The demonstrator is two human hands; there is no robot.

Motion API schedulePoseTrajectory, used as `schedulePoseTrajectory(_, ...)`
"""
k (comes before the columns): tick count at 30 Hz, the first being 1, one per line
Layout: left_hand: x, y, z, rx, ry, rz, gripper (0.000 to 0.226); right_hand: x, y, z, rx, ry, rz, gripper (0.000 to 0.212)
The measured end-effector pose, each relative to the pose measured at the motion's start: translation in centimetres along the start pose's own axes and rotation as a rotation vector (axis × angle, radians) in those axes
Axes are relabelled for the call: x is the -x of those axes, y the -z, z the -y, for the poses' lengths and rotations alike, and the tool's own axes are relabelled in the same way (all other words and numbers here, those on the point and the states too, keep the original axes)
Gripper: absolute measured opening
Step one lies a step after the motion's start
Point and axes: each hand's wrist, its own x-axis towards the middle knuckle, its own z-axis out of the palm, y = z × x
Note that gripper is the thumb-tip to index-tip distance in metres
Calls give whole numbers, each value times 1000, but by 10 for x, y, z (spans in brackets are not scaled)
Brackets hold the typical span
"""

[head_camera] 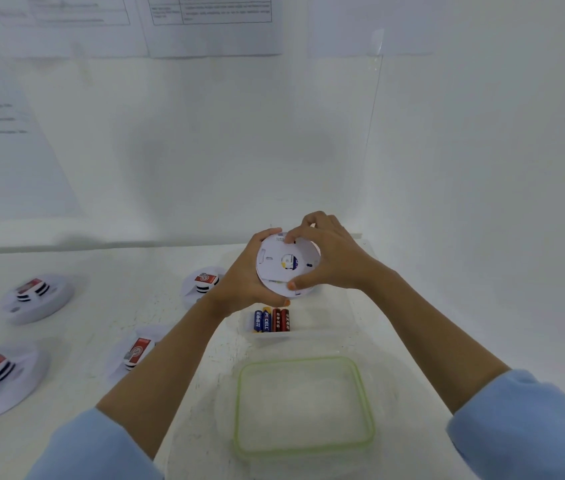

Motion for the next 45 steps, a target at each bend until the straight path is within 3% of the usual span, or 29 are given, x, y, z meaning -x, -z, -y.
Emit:
schedulePoseTrajectory(16,-3,-2,11,22,-4,2,100,-14,1,-5,95,111,123,74)
schedulePoseTrajectory(21,-7,0,7,49,7,-11,104,-9,5,-10,113,108,93,80)
schedulePoseTrajectory(29,-7,1,4,44,11,0,105,-12,16,5,278,173,150,62)
schedulePoseTrajectory(35,-5,1,4,34,24,-3,104,-16,11,7,443,229,168,66)
schedulePoseTrajectory(45,-4,3,7,46,28,-7,104,-19,12,10,449,208,212,63)
